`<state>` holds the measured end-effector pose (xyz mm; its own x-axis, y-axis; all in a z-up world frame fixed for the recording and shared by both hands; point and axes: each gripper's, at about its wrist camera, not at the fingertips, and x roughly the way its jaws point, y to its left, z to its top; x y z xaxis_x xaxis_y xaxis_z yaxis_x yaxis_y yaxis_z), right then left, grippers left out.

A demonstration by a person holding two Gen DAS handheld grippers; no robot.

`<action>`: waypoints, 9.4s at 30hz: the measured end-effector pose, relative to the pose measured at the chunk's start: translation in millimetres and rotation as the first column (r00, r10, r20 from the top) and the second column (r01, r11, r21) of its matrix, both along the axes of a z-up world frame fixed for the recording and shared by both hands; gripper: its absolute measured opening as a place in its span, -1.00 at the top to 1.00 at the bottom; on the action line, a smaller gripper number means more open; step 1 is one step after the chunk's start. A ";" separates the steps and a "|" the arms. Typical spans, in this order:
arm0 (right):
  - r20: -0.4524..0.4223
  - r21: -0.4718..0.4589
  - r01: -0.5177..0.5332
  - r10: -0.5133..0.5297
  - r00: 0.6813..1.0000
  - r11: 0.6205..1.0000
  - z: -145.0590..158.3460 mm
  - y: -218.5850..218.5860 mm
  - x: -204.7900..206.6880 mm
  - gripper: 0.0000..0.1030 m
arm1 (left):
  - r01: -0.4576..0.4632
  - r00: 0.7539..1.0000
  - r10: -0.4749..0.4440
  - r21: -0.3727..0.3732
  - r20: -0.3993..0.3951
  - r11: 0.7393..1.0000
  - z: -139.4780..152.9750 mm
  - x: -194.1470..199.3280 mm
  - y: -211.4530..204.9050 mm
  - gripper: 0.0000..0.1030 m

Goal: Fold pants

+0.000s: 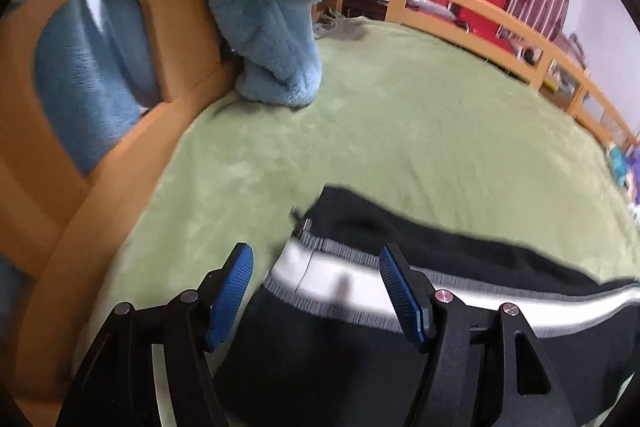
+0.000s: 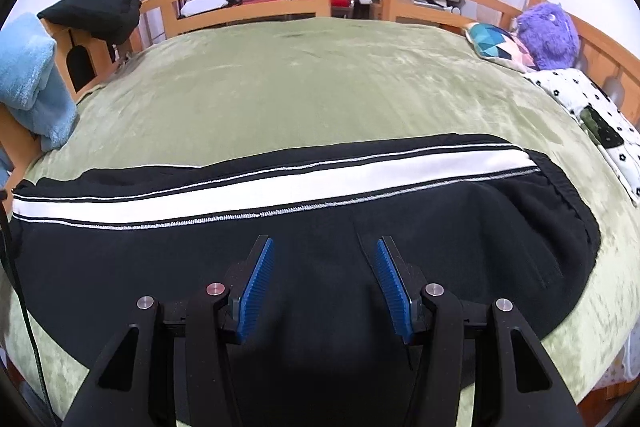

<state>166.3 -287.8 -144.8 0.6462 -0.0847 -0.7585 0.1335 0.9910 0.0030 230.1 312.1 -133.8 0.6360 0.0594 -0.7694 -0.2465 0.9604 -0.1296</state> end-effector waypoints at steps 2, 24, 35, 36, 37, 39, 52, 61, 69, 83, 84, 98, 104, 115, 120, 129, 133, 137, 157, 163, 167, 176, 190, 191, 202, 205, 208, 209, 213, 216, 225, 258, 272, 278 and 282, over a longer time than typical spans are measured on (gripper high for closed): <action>-0.009 -0.012 -0.013 0.013 1.000 1.000 -3.3 2.2 6.3 -0.01 | 0.006 1.000 -0.006 -0.041 -0.003 0.999 -7.2 21.0 6.3 -0.24; -0.076 -0.032 0.002 -0.004 0.997 0.999 -32.4 14.2 43.0 -0.01 | -0.008 0.997 0.003 -0.074 -0.078 0.997 -32.8 89.6 -0.3 0.41; -0.093 -0.001 -0.020 0.020 0.995 1.000 -40.8 17.4 33.0 -0.01 | 0.003 0.999 -0.006 -0.066 -0.045 0.998 -19.5 20.2 16.1 -0.57; -0.095 0.002 -0.020 0.020 0.995 1.000 -42.4 19.0 31.3 -0.02 | 0.006 0.999 -0.009 -0.065 -0.046 0.998 -22.0 16.8 20.2 -0.57; -0.101 0.012 -0.022 0.023 0.995 1.000 -44.8 21.1 28.1 -0.02 | -0.011 0.999 0.009 -0.055 -0.051 0.998 -24.5 10.5 24.1 -0.57; -0.105 0.025 -0.029 0.031 0.994 0.999 -46.3 24.3 23.0 -0.02 | -0.031 0.998 0.027 -0.086 -0.050 0.996 -26.6 1.8 29.9 -0.61; -0.103 0.024 -0.023 0.026 0.994 0.999 -34.8 29.1 2.3 -0.02 | 0.028 0.996 -0.012 -0.187 0.088 0.982 13.8 -27.6 34.8 -0.78; -0.112 0.020 -0.045 0.047 0.993 0.999 -38.2 34.6 -3.1 -0.02 | -0.012 1.000 0.015 -0.140 0.020 0.990 -40.4 -20.7 44.0 -0.55; -0.152 -0.015 -0.009 0.006 0.988 1.000 -45.0 31.0 -6.9 -0.02 | 0.068 0.997 -0.071 -0.240 -0.004 0.968 -68.3 -2.2 50.5 0.77; -0.141 0.007 -0.080 0.080 0.987 0.997 -46.9 61.9 0.2 -0.01 | -0.007 0.996 -0.009 -0.181 -0.090 0.984 -60.3 -38.2 45.0 0.47; -0.144 0.011 -0.079 0.080 0.986 0.997 -47.5 62.4 -0.8 -0.02 | -0.027 0.995 0.010 -0.160 -0.104 0.987 -63.7 -38.3 46.6 0.27; -0.138 0.041 -0.056 0.061 0.989 0.998 -39.8 50.1 -26.5 -0.02 | -0.168 0.986 0.162 -0.414 -0.051 0.894 -104.8 -61.0 46.3 -0.68; -0.151 0.001 -0.066 0.066 0.986 0.998 -40.1 47.3 -39.0 -0.02 | -0.207 0.976 0.218 -0.440 -0.026 0.874 -110.4 -44.4 36.0 -0.35; -0.125 0.056 -0.038 0.045 0.991 0.998 -32.4 22.2 -47.4 -0.02 | -0.097 0.976 0.168 -0.411 0.141 0.906 -34.6 -50.6 7.6 0.66; -0.086 0.075 -0.033 0.039 0.996 0.997 -23.7 1.1 -60.0 -0.02 | 0.004 0.968 0.060 -0.251 0.245 0.968 33.3 -49.7 -50.9 0.66; -0.045 0.090 0.057 -0.053 0.998 0.994 -12.9 -80.0 -91.6 -0.02 | 0.223 0.925 -0.177 -0.103 0.336 0.969 105.4 -52.7 -216.4 0.66; -0.029 0.107 0.093 -0.091 0.995 0.990 -11.3 -115.6 -113.1 -0.02 | 0.336 0.905 -0.300 -0.074 0.302 0.939 89.0 -61.9 -315.5 0.67; -0.032 0.110 0.126 -0.124 0.992 0.986 -16.9 -141.1 -130.7 -0.02 | 0.450 0.876 -0.431 -0.045 0.217 0.892 34.2 -67.7 -415.2 0.67; 0.038 0.222 -0.035 0.027 0.999 0.974 -19.4 -92.4 -91.5 -0.02 | 0.422 0.906 -0.407 -0.162 0.118 0.892 -2.4 -85.3 -307.2 -0.65; 0.088 0.237 -0.181 0.164 0.982 0.954 -19.1 -31.3 -37.3 -0.09 | 0.271 0.961 -0.264 -0.101 0.078 0.957 -20.8 -80.0 -237.7 -0.64; 0.080 0.247 -0.195 0.180 0.980 0.949 -21.8 -26.5 1.9 -0.09 | 0.246 0.968 -0.239 -0.108 0.073 0.963 -31.7 -70.8 -216.4 -0.65; -0.041 0.460 -0.230 0.279 0.959 0.858 -66.9 -17.1 84.3 0.05 | 0.228 0.972 -0.209 -0.223 0.107 0.948 -40.6 -38.0 -204.5 -0.65; 0.173 0.402 -0.343 0.298 0.939 0.849 -16.5 -21.5 113.3 0.85 | 0.367 0.902 -0.424 -0.381 -0.076 0.849 -94.6 -3.6 -252.9 -0.64; 0.114 0.356 -0.336 0.316 0.942 0.872 -23.5 -17.1 119.4 0.85 | 0.361 0.905 -0.419 -0.380 -0.079 0.852 -94.2 -5.3 -252.3 -0.64; -0.060 0.426 -0.201 0.250 0.966 0.882 -52.2 -46.0 67.0 -0.15 | 0.380 0.901 -0.429 -0.350 -0.071 0.856 -86.3 -23.7 -262.1 -0.64; -0.051 0.412 -0.258 0.305 0.951 0.874 -51.5 -31.1 34.4 0.00 | 0.382 0.899 -0.430 -0.333 -0.081 0.862 -86.6 -24.5 -262.9 -0.65; -0.083 0.326 -0.286 0.329 0.941 0.901 -58.8 -4.0 24.7 0.39 | 0.377 0.901 -0.426 -0.332 -0.087 0.865 -87.0 -26.5 -262.7 -0.64; -0.089 0.238 -0.291 0.320 0.943 0.927 -61.9 5.6 21.3 0.51 | 0.377 0.901 -0.424 -0.324 -0.088 0.868 -86.5 -27.5 -262.4 -0.64; -0.093 0.338 -0.270 0.317 0.944 0.902 -59.5 -8.0 21.2 0.71 | 0.383 0.906 -0.418 -0.299 -0.061 0.874 -73.2 -34.3 -257.3 -0.64; 0.027 0.502 -0.246 0.269 0.963 0.829 -27.1 -46.9 2.0 0.73 | 0.408 0.902 -0.432 -0.306 -0.011 0.860 -61.9 -41.4 -251.9 -0.65; -0.146 0.430 -0.230 0.319 0.937 0.873 -79.4 -27.2 -7.4 0.58 | 0.375 0.909 -0.414 -0.320 -0.058 0.870 -80.7 -37.8 -249.2 -0.64; -0.099 0.070 -0.293 0.298 0.949 0.954 -73.4 -11.0 115.6 0.68 | 0.294 0.929 -0.366 -0.480 -0.061 0.827 -115.6 -24.2 -251.3 -0.62; -0.087 0.271 -0.263 0.296 0.951 0.926 -68.3 -20.1 -21.4 0.55 | 0.218 0.960 -0.275 -0.498 -0.044 0.840 -119.5 -27.5 -254.9 -0.62; -0.043 0.239 -0.229 0.246 0.968 0.944 -40.7 -36.4 -45.9 0.49 | 0.186 0.972 -0.231 -0.496 -0.030 0.848 -118.7 -32.9 -260.3 -0.33; -0.121 0.204 -0.153 0.181 0.976 0.967 -50.1 -54.1 -59.6 0.49 | 0.192 0.974 -0.227 -0.524 -0.003 0.830 -115.0 -32.9 -252.5 0.59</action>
<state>106.7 -341.9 -194.9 0.5271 0.1720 -0.8322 -0.0214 0.9817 0.1894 197.1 59.7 -248.8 0.5374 -0.4877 -0.6880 -0.0714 0.7866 -0.6133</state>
